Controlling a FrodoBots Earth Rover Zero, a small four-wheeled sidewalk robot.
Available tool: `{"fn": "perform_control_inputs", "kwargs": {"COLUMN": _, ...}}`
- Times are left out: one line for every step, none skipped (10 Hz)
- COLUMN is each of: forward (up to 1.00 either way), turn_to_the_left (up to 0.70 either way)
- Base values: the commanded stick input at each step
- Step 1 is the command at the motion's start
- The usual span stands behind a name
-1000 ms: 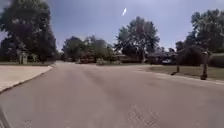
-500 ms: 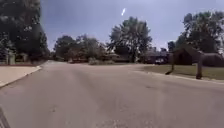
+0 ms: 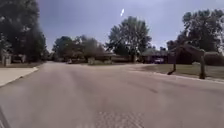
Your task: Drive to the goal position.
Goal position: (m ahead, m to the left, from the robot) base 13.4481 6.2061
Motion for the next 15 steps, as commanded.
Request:
{"fn": "perform_control_inputs", "kwargs": {"forward": 0.7, "turn_to_the_left": 0.0}}
{"fn": "perform_control_inputs", "kwargs": {"forward": 0.7, "turn_to_the_left": 0.0}}
{"fn": "perform_control_inputs", "kwargs": {"forward": 0.7, "turn_to_the_left": 0.0}}
{"fn": "perform_control_inputs", "kwargs": {"forward": 0.7, "turn_to_the_left": 0.0}}
{"fn": "perform_control_inputs", "kwargs": {"forward": 0.7, "turn_to_the_left": 0.0}}
{"fn": "perform_control_inputs", "kwargs": {"forward": 0.7, "turn_to_the_left": 0.0}}
{"fn": "perform_control_inputs", "kwargs": {"forward": 0.7, "turn_to_the_left": 0.0}}
{"fn": "perform_control_inputs", "kwargs": {"forward": 0.7, "turn_to_the_left": 0.0}}
{"fn": "perform_control_inputs", "kwargs": {"forward": 0.7, "turn_to_the_left": 0.0}}
{"fn": "perform_control_inputs", "kwargs": {"forward": 0.7, "turn_to_the_left": 0.0}}
{"fn": "perform_control_inputs", "kwargs": {"forward": 0.7, "turn_to_the_left": 0.0}}
{"fn": "perform_control_inputs", "kwargs": {"forward": 0.7, "turn_to_the_left": 0.0}}
{"fn": "perform_control_inputs", "kwargs": {"forward": 0.7, "turn_to_the_left": 0.0}}
{"fn": "perform_control_inputs", "kwargs": {"forward": 0.7, "turn_to_the_left": 0.0}}
{"fn": "perform_control_inputs", "kwargs": {"forward": 0.7, "turn_to_the_left": 0.0}}
